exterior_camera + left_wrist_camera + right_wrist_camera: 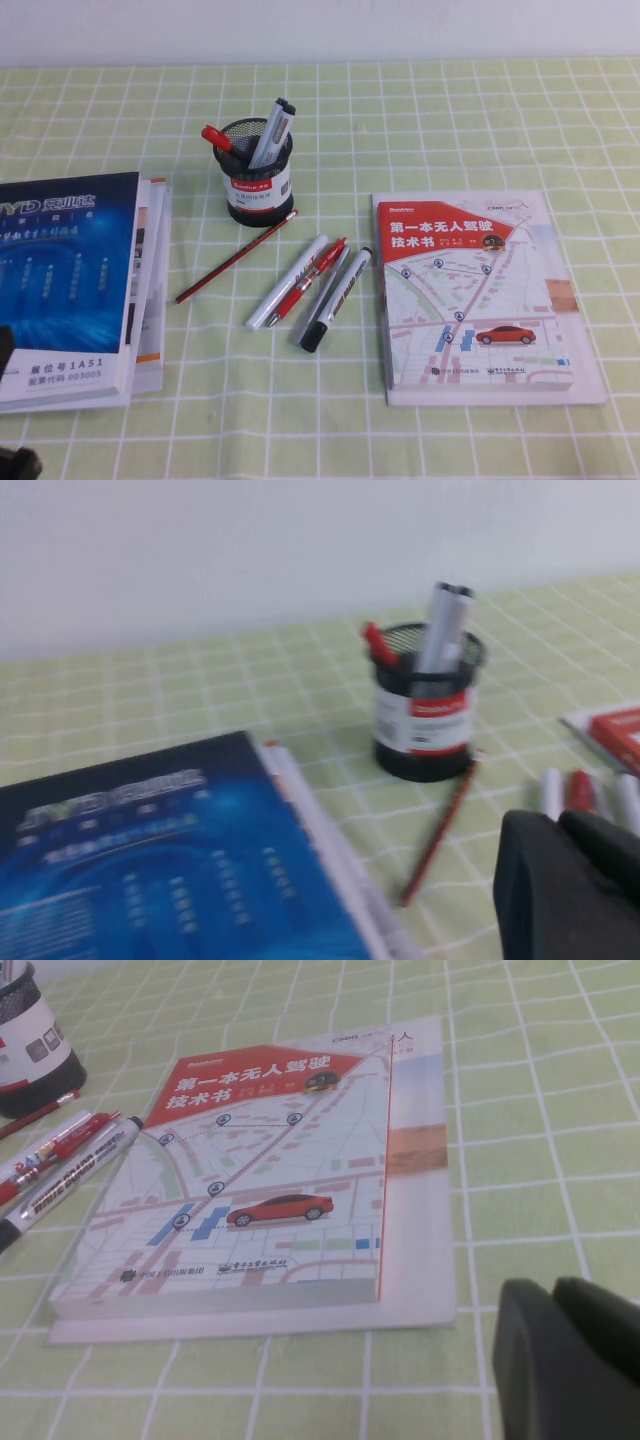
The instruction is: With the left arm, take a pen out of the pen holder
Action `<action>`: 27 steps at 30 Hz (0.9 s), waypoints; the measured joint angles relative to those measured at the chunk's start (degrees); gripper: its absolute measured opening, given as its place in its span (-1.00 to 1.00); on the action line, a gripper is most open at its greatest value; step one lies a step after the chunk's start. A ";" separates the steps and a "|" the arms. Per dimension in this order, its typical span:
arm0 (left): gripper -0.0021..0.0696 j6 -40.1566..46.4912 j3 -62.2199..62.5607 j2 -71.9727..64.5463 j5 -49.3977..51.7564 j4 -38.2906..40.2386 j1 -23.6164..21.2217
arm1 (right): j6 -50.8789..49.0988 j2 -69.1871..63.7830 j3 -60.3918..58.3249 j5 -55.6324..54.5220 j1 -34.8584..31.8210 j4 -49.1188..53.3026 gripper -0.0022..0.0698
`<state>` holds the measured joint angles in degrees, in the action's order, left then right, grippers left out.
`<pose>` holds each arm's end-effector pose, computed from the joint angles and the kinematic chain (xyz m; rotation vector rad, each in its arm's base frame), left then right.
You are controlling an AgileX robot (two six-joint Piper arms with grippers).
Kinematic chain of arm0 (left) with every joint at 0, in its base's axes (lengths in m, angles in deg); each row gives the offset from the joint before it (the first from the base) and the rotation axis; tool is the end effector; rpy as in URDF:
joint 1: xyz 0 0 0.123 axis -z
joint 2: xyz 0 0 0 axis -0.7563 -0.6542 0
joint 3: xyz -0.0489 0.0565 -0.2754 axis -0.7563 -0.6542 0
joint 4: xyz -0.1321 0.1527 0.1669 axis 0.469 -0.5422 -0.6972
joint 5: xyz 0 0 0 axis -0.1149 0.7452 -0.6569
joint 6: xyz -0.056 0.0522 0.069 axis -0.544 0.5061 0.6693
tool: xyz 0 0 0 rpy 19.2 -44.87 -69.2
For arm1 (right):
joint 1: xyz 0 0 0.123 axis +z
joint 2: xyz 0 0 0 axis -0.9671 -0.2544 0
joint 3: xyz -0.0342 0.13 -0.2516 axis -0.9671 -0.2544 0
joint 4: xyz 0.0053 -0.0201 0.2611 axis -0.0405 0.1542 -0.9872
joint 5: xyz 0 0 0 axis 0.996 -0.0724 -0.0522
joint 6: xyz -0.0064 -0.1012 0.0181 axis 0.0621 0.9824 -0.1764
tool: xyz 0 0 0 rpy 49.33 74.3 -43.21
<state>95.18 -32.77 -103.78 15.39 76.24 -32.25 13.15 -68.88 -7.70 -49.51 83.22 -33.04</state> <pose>0.1070 -0.0358 0.2592 0.3581 1.7287 -0.1771 0.0719 0.0193 0.1684 0.0517 1.8778 0.3581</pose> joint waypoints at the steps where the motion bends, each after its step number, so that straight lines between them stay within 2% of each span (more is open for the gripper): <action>1: -0.95 0.00 -2.01 3.18 -0.40 0.00 -1.71 | 0.00 0.00 0.00 0.00 0.00 0.00 -0.98; 5: -0.95 -0.46 -8.15 13.92 -1.01 0.00 -8.13 | 0.00 0.00 0.00 0.00 0.00 0.00 -0.98; 10: -0.95 -3.26 -13.60 21.14 -1.32 0.00 -13.88 | 0.00 0.00 0.00 0.00 0.00 0.00 -0.98; 17: -0.95 -7.57 -16.83 21.64 1.00 -0.01 -13.30 | 0.00 0.00 0.00 0.00 0.00 0.00 -0.98; 27: -0.95 -5.39 -16.83 21.64 8.08 -1.62 -12.92 | 0.00 0.00 0.00 0.00 0.00 0.00 -0.98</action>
<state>89.79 -49.59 -82.14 23.47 74.62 -45.17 13.15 -68.88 -7.70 -49.51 83.22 -33.04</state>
